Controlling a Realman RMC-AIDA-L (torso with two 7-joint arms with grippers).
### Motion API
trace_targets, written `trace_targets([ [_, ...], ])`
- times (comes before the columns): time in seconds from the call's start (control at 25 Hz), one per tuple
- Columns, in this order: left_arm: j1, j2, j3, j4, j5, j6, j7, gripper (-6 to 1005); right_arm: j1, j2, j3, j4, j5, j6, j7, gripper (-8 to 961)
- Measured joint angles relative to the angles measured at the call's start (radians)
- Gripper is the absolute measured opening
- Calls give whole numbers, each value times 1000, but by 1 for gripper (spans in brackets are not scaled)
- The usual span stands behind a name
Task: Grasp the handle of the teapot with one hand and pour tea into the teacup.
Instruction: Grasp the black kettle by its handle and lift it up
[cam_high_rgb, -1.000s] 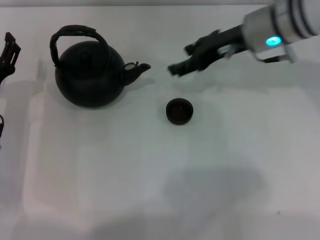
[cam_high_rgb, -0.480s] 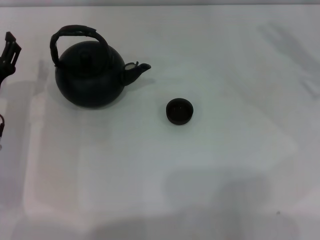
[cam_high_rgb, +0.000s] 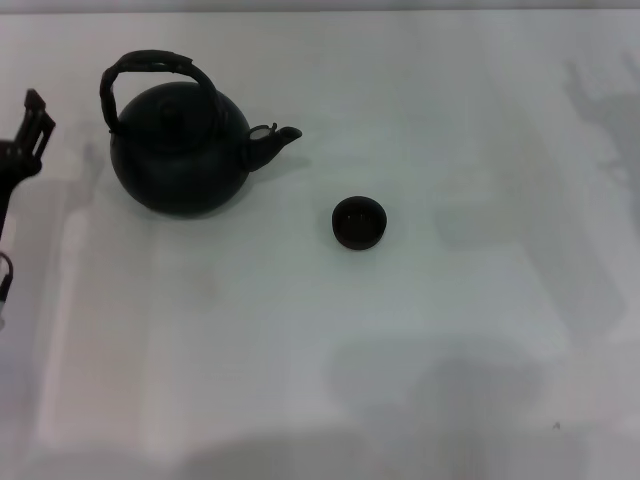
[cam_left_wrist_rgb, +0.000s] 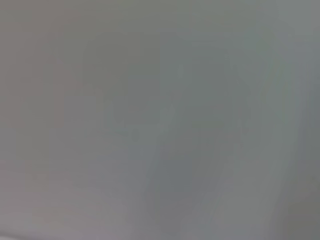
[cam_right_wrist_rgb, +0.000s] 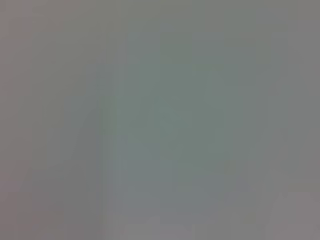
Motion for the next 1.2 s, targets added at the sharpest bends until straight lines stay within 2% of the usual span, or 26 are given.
trace_targets([
  [0.16,51,-3,87,-4,0,88,-3,891,23,-2,23,-17,1,138,-37,841],
  [0.2,74,-3,142,-12,0,127,-4,891,25,-3,24,-22,1,152,-36,841],
  [0.48,87,1,260,-17,0,153,-7,890,46,-3,27,-45,2,197,-31,841],
  [1.2,-44,4,264,1,-11,71,-4,890,45,-6,28,-57,1,206,-28,841],
])
